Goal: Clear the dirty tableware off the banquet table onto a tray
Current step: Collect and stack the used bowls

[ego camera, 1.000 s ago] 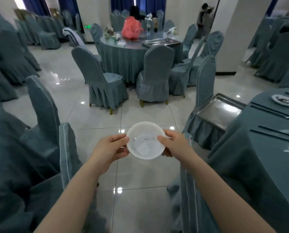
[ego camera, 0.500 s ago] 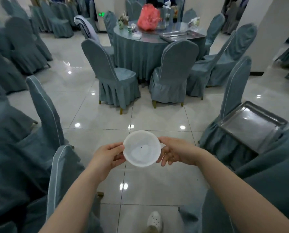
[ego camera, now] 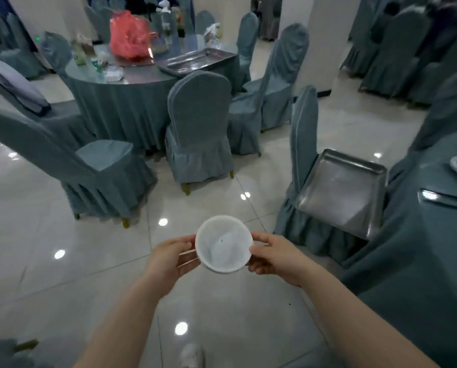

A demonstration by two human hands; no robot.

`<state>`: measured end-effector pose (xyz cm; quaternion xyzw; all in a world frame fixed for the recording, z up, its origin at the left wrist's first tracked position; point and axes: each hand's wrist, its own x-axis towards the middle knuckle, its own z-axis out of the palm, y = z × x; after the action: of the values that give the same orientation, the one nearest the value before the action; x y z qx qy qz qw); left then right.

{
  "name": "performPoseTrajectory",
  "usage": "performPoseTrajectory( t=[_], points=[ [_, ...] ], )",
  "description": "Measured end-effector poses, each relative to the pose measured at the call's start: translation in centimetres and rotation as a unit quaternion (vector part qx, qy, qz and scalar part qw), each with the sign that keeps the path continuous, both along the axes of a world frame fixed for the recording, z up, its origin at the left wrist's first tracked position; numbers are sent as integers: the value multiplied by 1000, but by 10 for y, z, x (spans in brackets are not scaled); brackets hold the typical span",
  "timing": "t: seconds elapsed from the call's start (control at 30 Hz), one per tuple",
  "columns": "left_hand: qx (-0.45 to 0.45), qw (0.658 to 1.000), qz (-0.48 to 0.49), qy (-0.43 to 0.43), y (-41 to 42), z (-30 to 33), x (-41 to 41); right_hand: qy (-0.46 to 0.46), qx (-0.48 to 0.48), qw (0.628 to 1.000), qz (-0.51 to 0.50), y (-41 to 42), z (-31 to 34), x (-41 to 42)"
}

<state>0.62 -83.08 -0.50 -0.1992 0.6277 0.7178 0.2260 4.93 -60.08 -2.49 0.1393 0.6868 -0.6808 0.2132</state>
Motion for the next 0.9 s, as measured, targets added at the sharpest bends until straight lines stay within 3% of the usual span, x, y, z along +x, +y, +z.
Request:
performPoseTrajectory(
  t=[0.13,0.3,0.53,0.9],
  points=[
    [34,994,-106,-15,64,-12,-80,-9,-5,985,-170,49,-4,-32],
    [55,970,-237,-29,147,-11,-168,-7,-38,921,-387,94,0,-74],
    [53,913,-400,-53,275,-5,-215,9,-23,832,-555,168,7,-73],
    [37,842,-537,-38,471,11,-221,9,-61,710,-701,333,-4,-62]
  ],
)
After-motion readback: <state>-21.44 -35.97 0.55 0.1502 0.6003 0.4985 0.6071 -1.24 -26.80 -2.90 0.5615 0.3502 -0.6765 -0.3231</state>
